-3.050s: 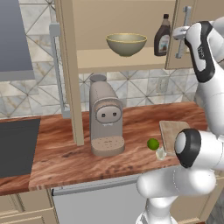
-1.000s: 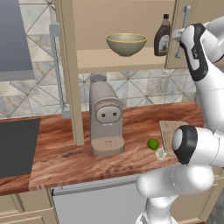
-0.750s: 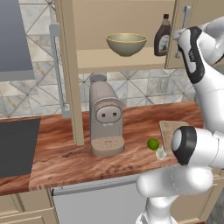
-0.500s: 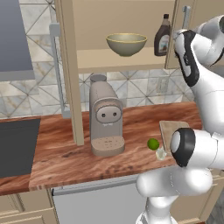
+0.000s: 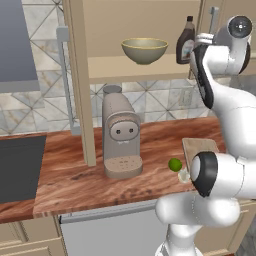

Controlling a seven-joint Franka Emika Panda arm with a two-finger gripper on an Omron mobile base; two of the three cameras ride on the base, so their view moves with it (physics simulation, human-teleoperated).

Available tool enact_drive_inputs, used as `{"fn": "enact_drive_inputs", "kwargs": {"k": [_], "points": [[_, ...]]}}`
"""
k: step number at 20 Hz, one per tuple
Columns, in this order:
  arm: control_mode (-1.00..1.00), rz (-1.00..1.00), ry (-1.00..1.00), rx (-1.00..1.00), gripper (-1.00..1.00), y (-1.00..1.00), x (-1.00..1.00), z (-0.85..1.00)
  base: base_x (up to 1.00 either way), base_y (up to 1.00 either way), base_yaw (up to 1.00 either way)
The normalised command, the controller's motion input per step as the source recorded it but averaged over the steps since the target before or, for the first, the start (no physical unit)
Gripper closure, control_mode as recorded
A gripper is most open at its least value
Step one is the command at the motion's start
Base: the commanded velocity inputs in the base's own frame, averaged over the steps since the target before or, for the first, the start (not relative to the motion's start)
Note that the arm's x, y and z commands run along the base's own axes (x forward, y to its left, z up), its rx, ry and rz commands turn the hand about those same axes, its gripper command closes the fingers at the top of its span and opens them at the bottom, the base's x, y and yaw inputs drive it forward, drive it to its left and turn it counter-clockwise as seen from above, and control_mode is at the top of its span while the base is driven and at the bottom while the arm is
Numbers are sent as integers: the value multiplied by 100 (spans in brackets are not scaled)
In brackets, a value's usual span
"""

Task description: Open the cabinet. Place the bowl and condiment on the counter. Then place the lime and garlic on the cutting board.

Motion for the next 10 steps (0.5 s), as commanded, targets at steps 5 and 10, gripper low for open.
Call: {"fn": "enact_drive_inputs", "kwargs": {"k": [5, 10], "points": [[-100, -16, 3, 1, 100, -100, -60, -6, 0, 0, 0], [-100, -15, 2, 2, 100, -100, -71, -3, 0, 0, 0]]}}
